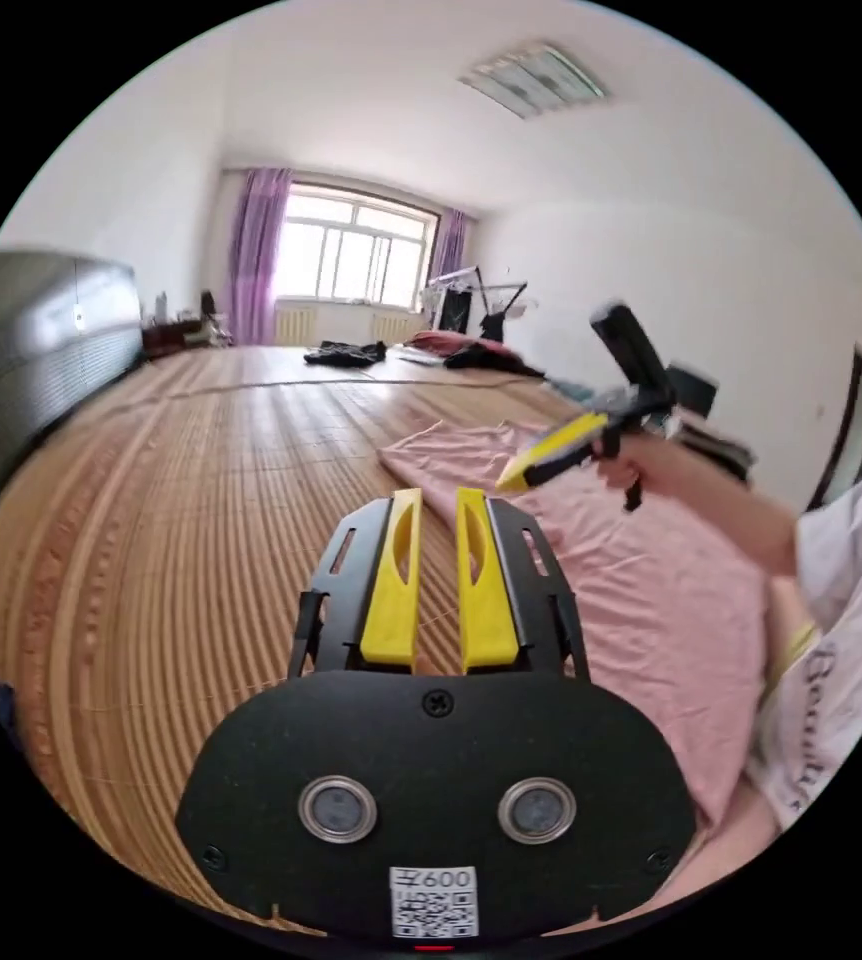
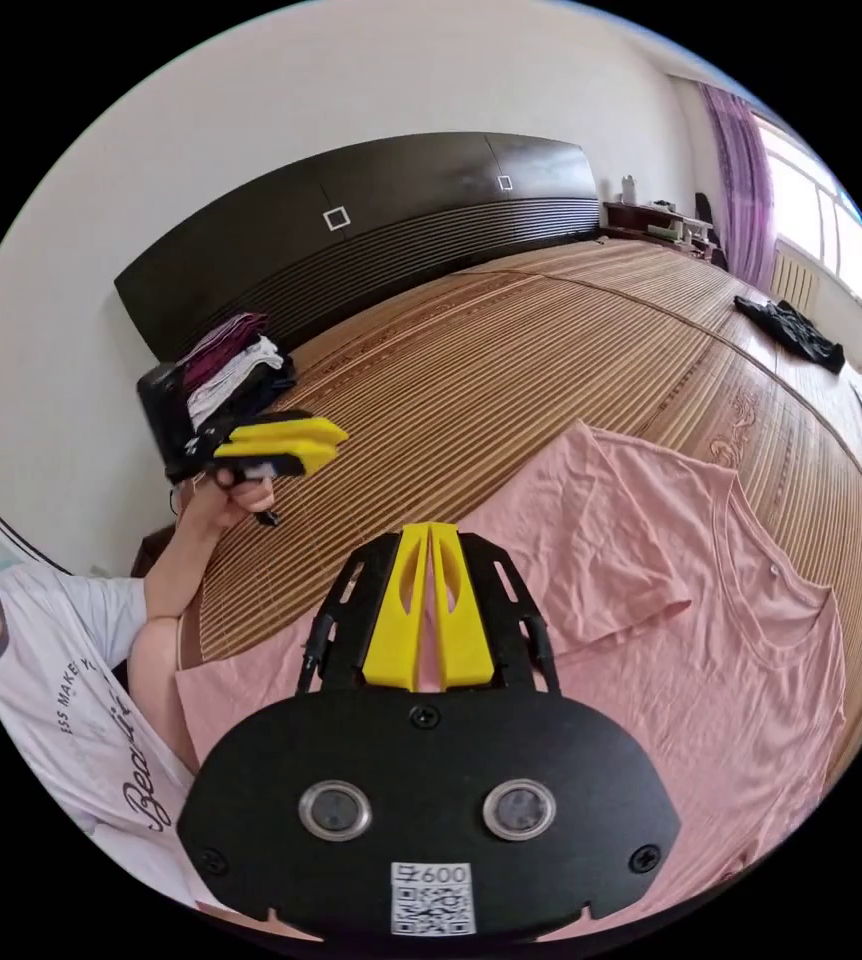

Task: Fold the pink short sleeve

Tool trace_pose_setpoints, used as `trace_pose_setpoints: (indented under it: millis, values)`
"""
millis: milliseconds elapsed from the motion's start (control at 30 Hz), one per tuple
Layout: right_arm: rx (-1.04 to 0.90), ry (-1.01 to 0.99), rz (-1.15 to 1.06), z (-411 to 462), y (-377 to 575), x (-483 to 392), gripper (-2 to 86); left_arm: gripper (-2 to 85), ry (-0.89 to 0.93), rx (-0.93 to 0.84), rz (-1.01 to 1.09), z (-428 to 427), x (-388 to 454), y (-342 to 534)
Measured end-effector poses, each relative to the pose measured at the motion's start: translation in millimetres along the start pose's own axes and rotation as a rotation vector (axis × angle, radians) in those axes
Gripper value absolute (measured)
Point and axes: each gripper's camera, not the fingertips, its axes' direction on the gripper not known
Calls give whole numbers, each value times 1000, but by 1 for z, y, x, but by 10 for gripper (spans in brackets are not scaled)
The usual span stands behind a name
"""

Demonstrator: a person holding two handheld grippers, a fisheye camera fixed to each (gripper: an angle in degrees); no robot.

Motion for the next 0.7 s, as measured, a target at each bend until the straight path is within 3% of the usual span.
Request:
trace_pose_setpoints:
  millis: [67, 133, 200, 300, 433, 633, 700]
  values:
    - [26, 20, 60, 3, 8, 4, -9, 18, 126, -61, -103, 29, -23, -36]
    - [41, -40, 135, 11, 9, 17, -9, 13, 18, -141, -174, 60, -20, -59]
    - [39, -102, 181, 22, 8, 25, -9, 10, 8, -334, -133, 114, -12, -80]
    - [-72, 0, 178, 44, 8, 28, -8, 7, -111, -580, -128, 190, -27, -71]
    - [-107, -8, 168, 30, 24, 42, -9, 6, -111, -558, -143, 214, -53, -52]
    - [-91, -62, 295, -25, 58, 76, -9, 6, -266, -581, 2, 248, -27, -52]
    - [-40, -43, 294, -41, 57, 76, -9, 6, -257, -566, -89, 244, -40, -56]
